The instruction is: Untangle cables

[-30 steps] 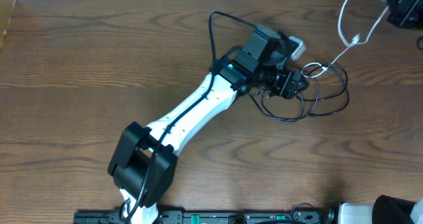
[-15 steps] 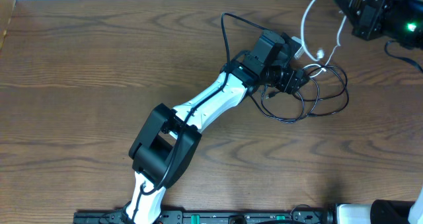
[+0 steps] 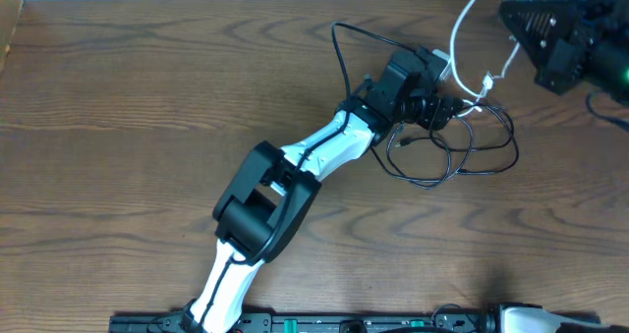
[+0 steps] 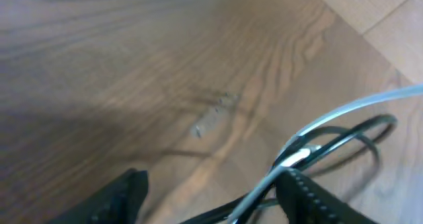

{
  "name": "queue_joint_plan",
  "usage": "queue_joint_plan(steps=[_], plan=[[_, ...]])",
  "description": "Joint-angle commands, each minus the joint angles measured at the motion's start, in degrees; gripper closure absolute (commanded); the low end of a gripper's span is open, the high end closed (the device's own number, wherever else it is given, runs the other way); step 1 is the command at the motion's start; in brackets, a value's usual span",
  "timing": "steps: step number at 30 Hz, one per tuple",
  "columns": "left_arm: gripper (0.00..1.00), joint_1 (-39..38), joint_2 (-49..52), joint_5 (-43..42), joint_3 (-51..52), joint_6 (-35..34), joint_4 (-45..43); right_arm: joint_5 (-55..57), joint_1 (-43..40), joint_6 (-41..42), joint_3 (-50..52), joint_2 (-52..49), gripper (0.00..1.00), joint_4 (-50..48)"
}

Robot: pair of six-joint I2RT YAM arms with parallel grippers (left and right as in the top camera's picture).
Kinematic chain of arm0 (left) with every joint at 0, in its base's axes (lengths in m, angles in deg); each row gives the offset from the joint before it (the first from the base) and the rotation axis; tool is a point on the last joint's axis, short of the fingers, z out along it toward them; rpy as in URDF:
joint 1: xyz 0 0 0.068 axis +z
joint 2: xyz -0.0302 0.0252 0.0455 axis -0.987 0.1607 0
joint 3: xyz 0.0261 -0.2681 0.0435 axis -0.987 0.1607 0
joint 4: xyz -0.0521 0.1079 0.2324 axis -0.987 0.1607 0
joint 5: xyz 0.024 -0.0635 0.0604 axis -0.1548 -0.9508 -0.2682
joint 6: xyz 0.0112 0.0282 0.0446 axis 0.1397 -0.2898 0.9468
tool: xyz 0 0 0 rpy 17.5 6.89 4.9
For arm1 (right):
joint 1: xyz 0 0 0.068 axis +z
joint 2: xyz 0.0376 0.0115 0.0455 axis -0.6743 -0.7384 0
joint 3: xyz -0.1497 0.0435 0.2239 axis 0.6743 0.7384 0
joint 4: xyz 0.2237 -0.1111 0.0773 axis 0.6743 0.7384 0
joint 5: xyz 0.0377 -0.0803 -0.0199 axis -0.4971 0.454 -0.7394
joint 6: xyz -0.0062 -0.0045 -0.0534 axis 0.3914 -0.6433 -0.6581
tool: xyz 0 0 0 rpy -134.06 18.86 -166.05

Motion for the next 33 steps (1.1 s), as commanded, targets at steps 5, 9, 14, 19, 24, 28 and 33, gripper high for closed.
queue_joint_plan(steps=[5, 9, 14, 19, 24, 28, 33], plan=[[0.92, -0.92, 3.8, 4.44, 0.2, -1.07, 0.46, -0.55, 0.26, -2.03, -0.35, 0.94, 0.99, 1.03], [0.92, 0.09, 3.23, 5.03, 0.17, -1.07, 6.93, 2.43, 0.17, -2.08, -0.35, 0.83, 0.99, 1.88], [0.92, 3.52, 1.18, 11.32, 0.17, -2.78, 21.49, 6.82, 0.17, -2.05, -0.35, 0.79, 0.99, 2.75], [0.93, 7.85, -4.35, 11.45, 0.17, -2.78, 34.51, 19.85, 0.17, 0.35, -0.33, 0.0, 0.99, 4.66], [0.93, 9.18, -14.25, 10.75, 0.17, 2.54, 44.04, 25.86, 0.17, 1.22, -0.33, -2.71, 0.99, 5.9], [0.93, 8.85, -22.38, 10.6, 0.17, 6.99, 50.47, 31.61, 0.17, 2.23, -0.33, -5.68, 0.99, 6.32], [0.92, 9.07, -31.71, 10.67, 0.17, 11.02, 55.34, 35.17, -2.08, 3.21, -0.33, -9.64, 0.99, 6.43]])
